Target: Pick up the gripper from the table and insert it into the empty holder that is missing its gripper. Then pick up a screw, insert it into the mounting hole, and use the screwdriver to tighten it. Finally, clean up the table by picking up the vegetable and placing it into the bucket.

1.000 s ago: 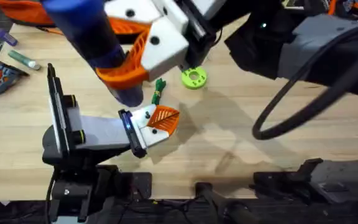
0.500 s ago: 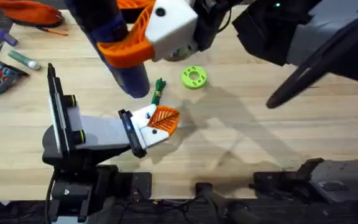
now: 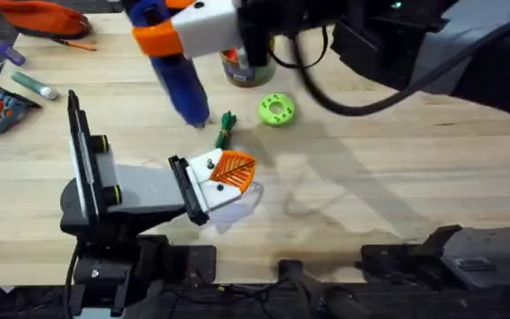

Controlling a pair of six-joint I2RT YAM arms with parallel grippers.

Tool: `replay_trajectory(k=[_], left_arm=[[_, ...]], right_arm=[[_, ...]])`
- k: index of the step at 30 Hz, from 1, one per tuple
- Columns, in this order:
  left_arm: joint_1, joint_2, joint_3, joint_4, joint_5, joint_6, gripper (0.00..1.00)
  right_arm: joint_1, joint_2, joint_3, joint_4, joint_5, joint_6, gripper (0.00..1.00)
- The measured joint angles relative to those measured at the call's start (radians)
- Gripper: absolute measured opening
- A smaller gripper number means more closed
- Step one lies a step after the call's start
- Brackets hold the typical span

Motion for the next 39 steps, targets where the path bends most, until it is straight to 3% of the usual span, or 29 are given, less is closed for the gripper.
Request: replay_trajectory(k=[8,14,19,23,28,30,39], left_arm=[[0.0,0.0,0.0,0.0,0.0,0.0,0.005],[0.0,0.0,0.0,0.0,0.0,0.0,0.005],[0.0,0.0,0.0,0.0,0.0,0.0,0.005],[0.0,0.0,0.0,0.0,0.0,0.0,0.005],[0.0,0.0,0.0,0.0,0.0,0.0,0.005],[0.0,0.0,0.0,0.0,0.0,0.0,0.005],[0.0,0.0,0.0,0.0,0.0,0.0,0.005]], right_arm=[[-0.016,-0.027,0.071,-0.445,0.385,-0.22,0.024],[-0.019,-0.102,0.266,-0.887,0.702,-0.433,0.024],[-0.03,-0.132,0.396,-1.105,0.918,-0.53,0.024],[-0.04,-0.136,0.425,-1.277,1.064,-0.648,0.024],[-0.076,-0.112,0.425,-1.481,1.18,-0.792,0.024],[-0.136,-0.06,0.422,-1.609,1.22,-0.899,0.024],[-0.245,0.112,0.338,-1.591,1.243,-1.026,0.024]])
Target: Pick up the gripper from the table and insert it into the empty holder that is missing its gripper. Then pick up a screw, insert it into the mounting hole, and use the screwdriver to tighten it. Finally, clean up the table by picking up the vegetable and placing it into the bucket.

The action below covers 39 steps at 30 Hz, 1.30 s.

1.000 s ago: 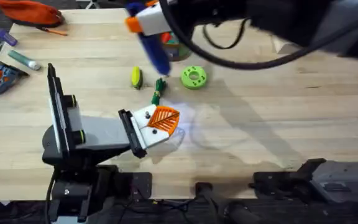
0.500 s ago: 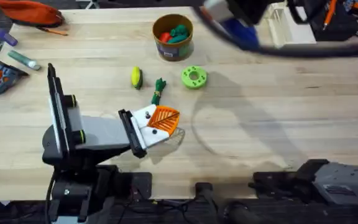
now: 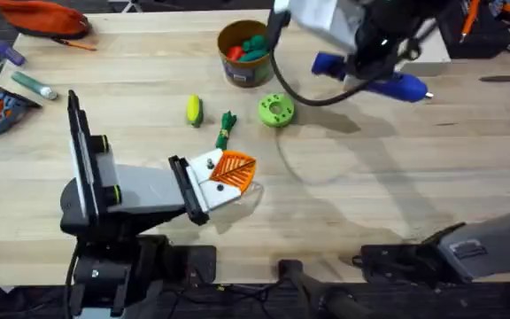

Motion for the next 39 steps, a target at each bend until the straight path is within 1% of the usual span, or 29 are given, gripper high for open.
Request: replay_trajectory(k=[4,8,11,17,18,19,22,23,24,25,26,37,38,39], left_arm=[[0.0,0.0,0.0,0.0,0.0,0.0,0.005],[0.0,0.0,0.0,0.0,0.0,0.0,0.005],[0.0,0.0,0.0,0.0,0.0,0.0,0.005],[0.0,0.0,0.0,0.0,0.0,0.0,0.005],[0.0,0.0,0.0,0.0,0.0,0.0,0.005],[0.0,0.0,0.0,0.0,0.0,0.0,0.005],[0.0,0.0,0.0,0.0,0.0,0.0,0.005],[0.0,0.0,0.0,0.0,0.0,0.0,0.005],[0.0,0.0,0.0,0.0,0.0,0.0,0.005],[0.0,0.0,0.0,0.0,0.0,0.0,0.005],[0.0,0.0,0.0,0.0,0.0,0.0,0.005],[0.0,0.0,0.0,0.0,0.0,0.0,0.005],[0.0,0.0,0.0,0.0,0.0,0.005,0.068],[0.0,0.0,0.0,0.0,0.0,0.004,0.227]], right_arm=[[-0.035,0.102,-0.046,0.042,0.003,-0.051,0.024],[-0.066,0.185,-0.065,0.076,0.003,-0.087,0.024],[-0.088,0.224,-0.068,0.107,-0.002,-0.104,0.024],[-0.132,0.26,-0.068,0.129,-0.073,-0.148,0.024],[-0.138,0.261,-0.068,0.129,-0.08,-0.15,0.044],[-0.144,0.261,-0.068,0.129,-0.085,-0.155,0.155],[-0.159,0.261,-0.068,0.132,-0.094,-0.165,0.325],[-0.17,0.261,-0.068,0.132,-0.096,-0.172,0.723],[-0.172,0.261,-0.068,0.131,-0.096,-0.176,0.838],[-0.173,0.261,-0.068,0.13,-0.096,-0.176,0.871],[-0.173,0.261,-0.068,0.131,-0.096,-0.176,0.878],[-0.17,0.261,-0.068,0.12,-0.097,-0.174,0.882],[-0.169,0.261,-0.068,0.121,-0.1,-0.171,0.883],[-0.165,0.261,-0.068,0.121,-0.104,-0.171,0.884]])
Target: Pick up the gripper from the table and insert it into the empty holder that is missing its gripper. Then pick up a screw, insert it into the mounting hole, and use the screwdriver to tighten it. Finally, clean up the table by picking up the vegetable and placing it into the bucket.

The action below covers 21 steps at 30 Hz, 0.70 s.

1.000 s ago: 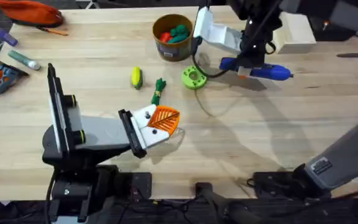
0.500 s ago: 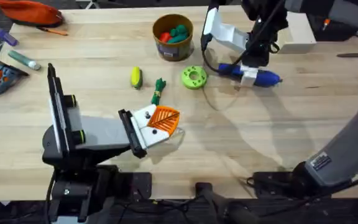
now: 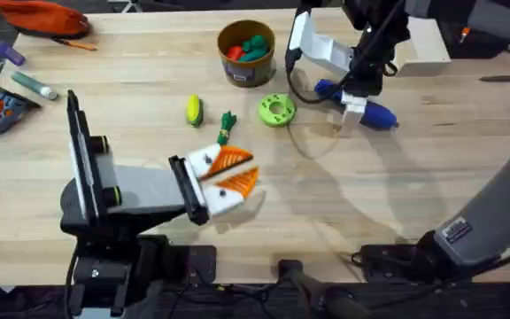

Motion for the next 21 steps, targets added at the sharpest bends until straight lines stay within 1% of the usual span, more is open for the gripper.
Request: replay_trajectory(k=[1,2,4,5,6,8,16,19,21], left_arm=[[0.0,0.0,0.0,0.0,0.0,0.0,0.39],[0.0,0.0,0.0,0.0,0.0,0.0,0.532],[0.0,0.0,0.0,0.0,0.0,0.0,0.867],[0.0,0.0,0.0,0.0,0.0,-0.003,0.954],[0.0,0.0,0.0,0.0,0.0,-0.002,0.978],[0.0,0.0,0.0,0.0,0.0,-0.001,0.986],[0.0,0.0,0.0,0.001,-0.001,-0.001,0.986],[0.0,0.0,0.0,0.008,-0.014,-0.002,0.986],[0.0,0.0,-0.002,0.026,-0.028,-0.016,0.986]], right_arm=[[0.004,-0.002,0.0,0.001,-0.003,0.001,0.885],[0.01,-0.005,0.0,0.001,-0.008,0.005,0.885],[0.024,-0.026,0.0,0.003,-0.019,0.021,0.884],[0.03,-0.041,0.0,0.006,-0.022,0.03,0.885],[0.037,-0.066,0.0,0.009,-0.025,0.045,0.885],[0.048,-0.112,0.0,0.019,-0.029,0.07,0.885],[0.083,-0.328,0.0,0.045,-0.042,0.18,0.884],[0.091,-0.401,0.0,0.077,-0.092,0.233,0.884],[0.093,-0.449,0.0,0.115,-0.149,0.274,0.885]])
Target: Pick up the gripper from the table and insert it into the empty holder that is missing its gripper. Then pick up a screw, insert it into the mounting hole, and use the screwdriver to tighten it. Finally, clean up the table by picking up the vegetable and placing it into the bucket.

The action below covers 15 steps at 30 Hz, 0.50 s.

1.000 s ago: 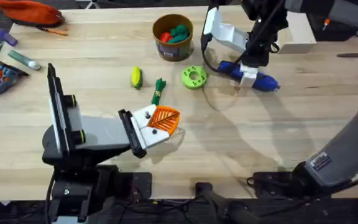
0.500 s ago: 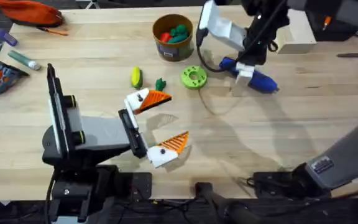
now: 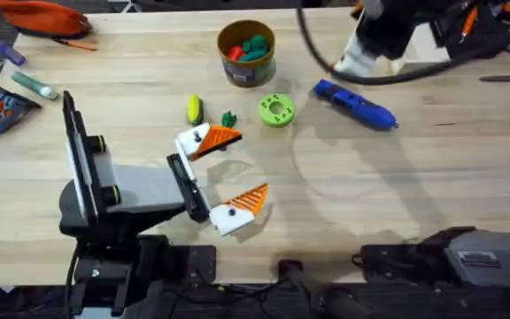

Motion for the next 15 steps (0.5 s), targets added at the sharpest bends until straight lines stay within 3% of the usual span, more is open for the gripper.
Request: replay_trajectory(k=[2,6,10,15], left_arm=[[0.0,0.0,-0.001,0.071,-0.061,-0.057,0.986],[0.0,0.0,0.007,0.04,-0.128,-0.087,0.986],[0.0,0.0,0.078,-0.094,-0.183,-0.095,0.985],[0.0,0.001,0.236,-0.319,-0.266,-0.05,0.985]], right_arm=[[0.002,-0.083,0.0,0.074,-0.089,0.076,0.886],[0.002,-0.145,0.0,0.084,-0.127,0.135,0.885],[0.002,-0.188,0.0,0.084,-0.143,0.18,0.886],[0.002,-0.221,0.0,0.084,-0.15,0.203,0.887]])
